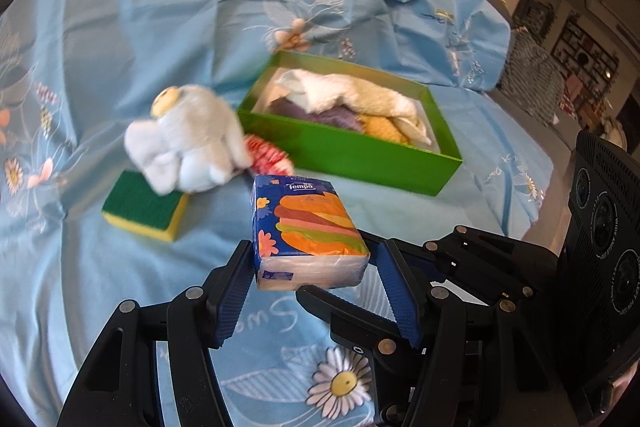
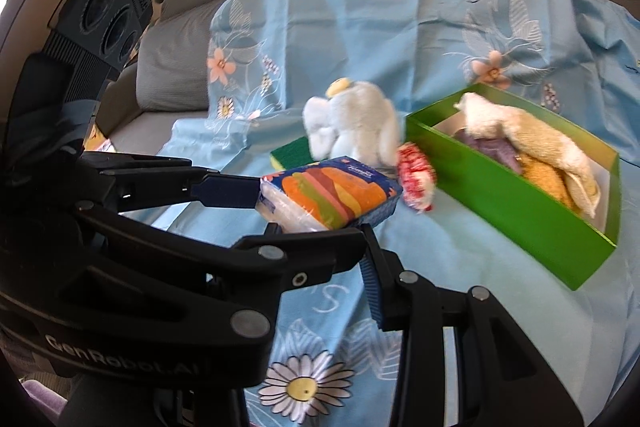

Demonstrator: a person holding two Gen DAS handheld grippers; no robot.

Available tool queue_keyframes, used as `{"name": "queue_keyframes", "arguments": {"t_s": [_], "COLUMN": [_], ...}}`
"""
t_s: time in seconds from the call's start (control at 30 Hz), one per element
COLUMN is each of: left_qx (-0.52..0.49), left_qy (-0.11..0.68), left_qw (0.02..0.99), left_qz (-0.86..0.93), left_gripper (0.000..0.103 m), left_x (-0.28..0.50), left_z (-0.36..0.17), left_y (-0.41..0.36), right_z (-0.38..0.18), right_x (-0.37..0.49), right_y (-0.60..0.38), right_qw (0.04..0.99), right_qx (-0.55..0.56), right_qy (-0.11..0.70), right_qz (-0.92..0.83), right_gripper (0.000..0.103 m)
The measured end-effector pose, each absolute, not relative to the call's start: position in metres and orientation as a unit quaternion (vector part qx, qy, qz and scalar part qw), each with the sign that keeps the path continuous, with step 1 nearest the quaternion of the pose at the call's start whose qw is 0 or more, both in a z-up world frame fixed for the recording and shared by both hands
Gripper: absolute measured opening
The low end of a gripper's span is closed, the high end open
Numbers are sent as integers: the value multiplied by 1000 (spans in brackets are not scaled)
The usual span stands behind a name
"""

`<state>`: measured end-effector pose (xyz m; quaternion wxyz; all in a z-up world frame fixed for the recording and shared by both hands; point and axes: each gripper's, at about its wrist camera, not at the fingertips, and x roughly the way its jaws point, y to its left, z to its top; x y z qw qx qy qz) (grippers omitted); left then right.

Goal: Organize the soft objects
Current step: 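Carry the tissue pack into the green box and open the right gripper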

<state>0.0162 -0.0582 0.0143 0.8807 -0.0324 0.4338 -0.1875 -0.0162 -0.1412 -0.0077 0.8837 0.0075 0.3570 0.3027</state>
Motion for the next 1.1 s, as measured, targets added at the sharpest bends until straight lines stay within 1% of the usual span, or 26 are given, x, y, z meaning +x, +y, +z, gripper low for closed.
{"name": "queue_keyframes", "arguments": {"t_s": [0.43,0.63,0.77,0.9,1.1], "left_qx": [10,16,14,-3,-43], "left_qy": [399,378,379,400,450], "left_qw": [889,891,886,872,852], "left_qz": [-226,-251,-267,-282,-264], "left_gripper": [64,64,64,64,64], "left_x": [59,101,137,178,224], "left_z": [41,60,65,55,11], "left_y": [-114,-138,-154,-164,-168], "right_z": [6,21,27,22,-12], "right_x": [20,55,89,123,169], "right_y": [-192,-219,-237,-256,-264], "right_qw": [912,926,931,931,915], "right_qx": [22,19,21,24,30], "right_qy": [323,299,295,305,351], "right_qz": [254,230,212,200,196], "right_gripper": [38,38,38,38,40]}}
